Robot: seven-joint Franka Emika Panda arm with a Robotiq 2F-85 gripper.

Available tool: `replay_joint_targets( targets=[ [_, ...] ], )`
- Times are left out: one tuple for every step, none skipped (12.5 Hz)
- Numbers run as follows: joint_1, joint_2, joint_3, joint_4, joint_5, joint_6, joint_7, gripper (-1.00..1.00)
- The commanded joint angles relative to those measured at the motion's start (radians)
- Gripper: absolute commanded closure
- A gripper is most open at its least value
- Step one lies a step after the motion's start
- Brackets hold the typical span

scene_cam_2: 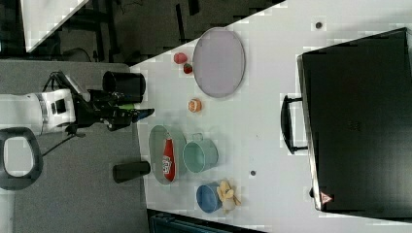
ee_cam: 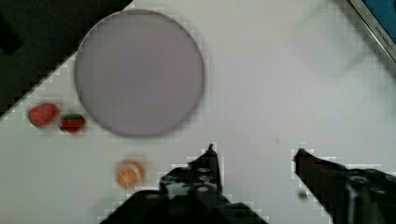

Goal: Pick ketchup from strainer and place it on the table

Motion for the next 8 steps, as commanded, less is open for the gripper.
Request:
replay_joint_targets(
  targets=[
    [-0.119, -0.296, 0.056, -0.133, 0.001, -0.193, 0.093, -0.59],
    [-0.115, -0.293, 0.067, -0.133, 0.011, -0.188, 0.093, -0.82],
    [-0.108, -0.287, 0.084, -0.133, 0.023, -0.178, 0.093, -1.0],
    [-0.1, -0.279, 0.108, -0.133, 0.024, -0.168, 0.093, -1.0],
    [-0.093, -0.271, 0.135, -0.133, 0.024, -0.157, 0.093, -1.0],
    [-0.087, -0.261, 0.166, -0.133, 0.024, -0.147, 0.093, -1.0],
    [-0.08, -0.247, 0.202, -0.133, 0.024, -0.137, 0.093, -1.0],
    [-0.072, -0.231, 0.242, -0.133, 0.024, -0.122, 0.094, -1.0]
  ],
)
